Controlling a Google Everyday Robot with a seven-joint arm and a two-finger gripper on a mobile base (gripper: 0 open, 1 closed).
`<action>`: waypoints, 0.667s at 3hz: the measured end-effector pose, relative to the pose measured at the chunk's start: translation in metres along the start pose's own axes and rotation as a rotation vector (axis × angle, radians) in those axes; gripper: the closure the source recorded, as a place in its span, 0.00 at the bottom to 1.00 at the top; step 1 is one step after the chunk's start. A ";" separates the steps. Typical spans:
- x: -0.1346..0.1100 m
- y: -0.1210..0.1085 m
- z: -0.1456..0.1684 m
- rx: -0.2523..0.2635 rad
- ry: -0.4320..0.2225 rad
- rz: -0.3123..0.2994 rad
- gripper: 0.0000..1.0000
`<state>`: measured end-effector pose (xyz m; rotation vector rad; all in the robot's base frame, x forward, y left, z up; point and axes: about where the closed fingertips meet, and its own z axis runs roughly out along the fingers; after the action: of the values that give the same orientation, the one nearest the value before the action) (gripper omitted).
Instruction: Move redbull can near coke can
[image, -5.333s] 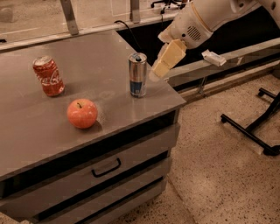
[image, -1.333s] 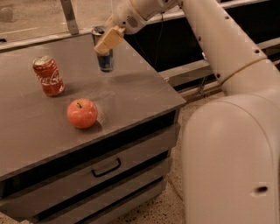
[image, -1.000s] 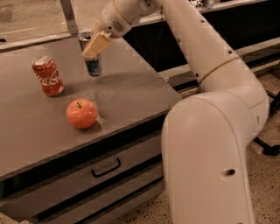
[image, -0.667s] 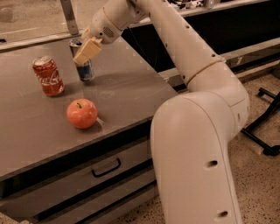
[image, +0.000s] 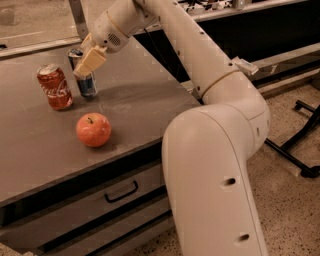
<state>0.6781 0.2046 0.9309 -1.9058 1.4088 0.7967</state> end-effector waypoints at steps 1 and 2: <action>-0.002 0.006 0.005 -0.022 0.028 -0.025 0.35; 0.005 0.009 0.012 -0.029 0.060 -0.022 0.12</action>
Offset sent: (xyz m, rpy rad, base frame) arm -0.0143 -0.0032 -0.0226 -0.1094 -0.0169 0.0230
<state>0.6699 0.2088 0.9189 -1.9790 1.4167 0.7597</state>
